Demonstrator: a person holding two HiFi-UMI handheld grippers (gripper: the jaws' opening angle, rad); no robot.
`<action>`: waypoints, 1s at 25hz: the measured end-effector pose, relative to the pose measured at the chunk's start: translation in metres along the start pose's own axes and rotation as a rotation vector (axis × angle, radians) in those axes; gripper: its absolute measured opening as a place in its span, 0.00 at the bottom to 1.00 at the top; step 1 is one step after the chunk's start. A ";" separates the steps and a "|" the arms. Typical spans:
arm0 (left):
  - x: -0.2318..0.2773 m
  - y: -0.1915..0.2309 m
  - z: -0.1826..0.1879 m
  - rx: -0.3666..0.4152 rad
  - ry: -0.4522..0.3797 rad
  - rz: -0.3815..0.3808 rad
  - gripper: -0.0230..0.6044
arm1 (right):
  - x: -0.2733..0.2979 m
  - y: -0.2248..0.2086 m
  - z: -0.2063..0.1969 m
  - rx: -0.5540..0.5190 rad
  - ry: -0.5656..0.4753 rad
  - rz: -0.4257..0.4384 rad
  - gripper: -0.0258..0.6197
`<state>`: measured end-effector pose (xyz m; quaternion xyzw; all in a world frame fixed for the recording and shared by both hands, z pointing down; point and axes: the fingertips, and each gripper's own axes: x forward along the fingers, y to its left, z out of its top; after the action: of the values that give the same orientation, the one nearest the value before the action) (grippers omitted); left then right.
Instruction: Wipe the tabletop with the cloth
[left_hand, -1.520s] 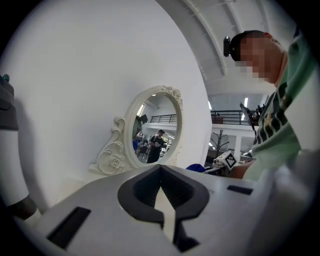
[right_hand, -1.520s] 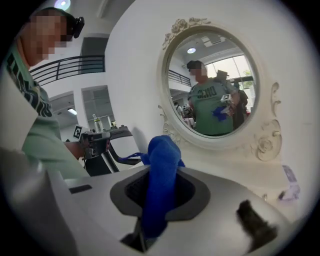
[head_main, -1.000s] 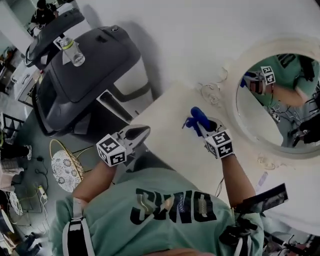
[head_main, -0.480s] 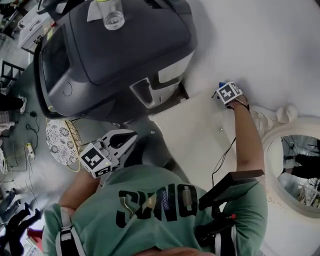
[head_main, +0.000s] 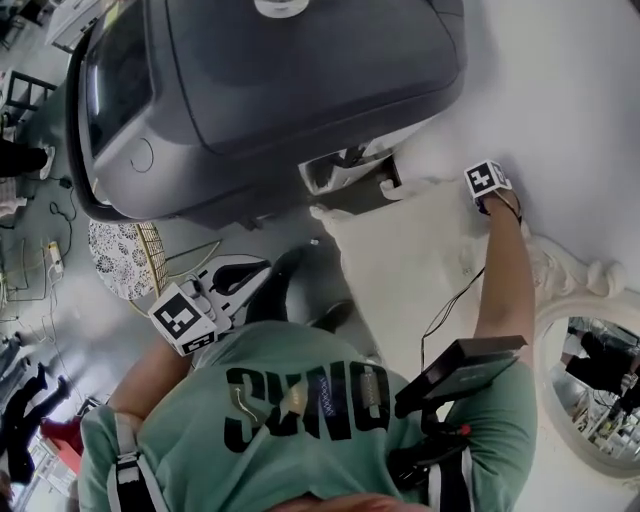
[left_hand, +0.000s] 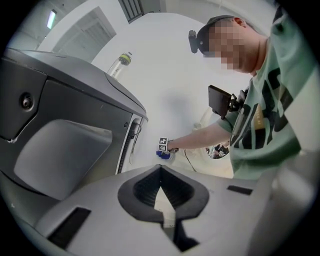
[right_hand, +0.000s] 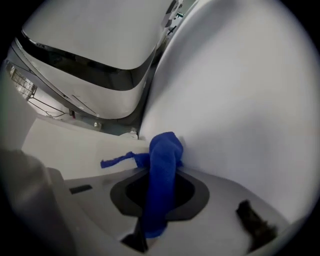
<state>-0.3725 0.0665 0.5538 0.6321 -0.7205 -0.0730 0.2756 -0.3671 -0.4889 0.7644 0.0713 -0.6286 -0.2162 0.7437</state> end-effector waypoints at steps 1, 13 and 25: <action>0.000 0.000 0.000 0.001 -0.006 -0.003 0.04 | -0.004 0.007 0.005 -0.015 -0.021 0.012 0.13; 0.016 -0.034 0.024 0.040 -0.057 -0.079 0.04 | -0.170 0.360 0.045 -0.585 -0.434 0.371 0.13; 0.012 -0.020 0.013 -0.001 -0.061 -0.031 0.04 | -0.105 0.114 0.041 -0.287 -0.310 0.065 0.13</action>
<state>-0.3622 0.0486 0.5375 0.6405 -0.7186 -0.0970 0.2527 -0.3924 -0.3363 0.7204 -0.0897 -0.7003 -0.2877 0.6472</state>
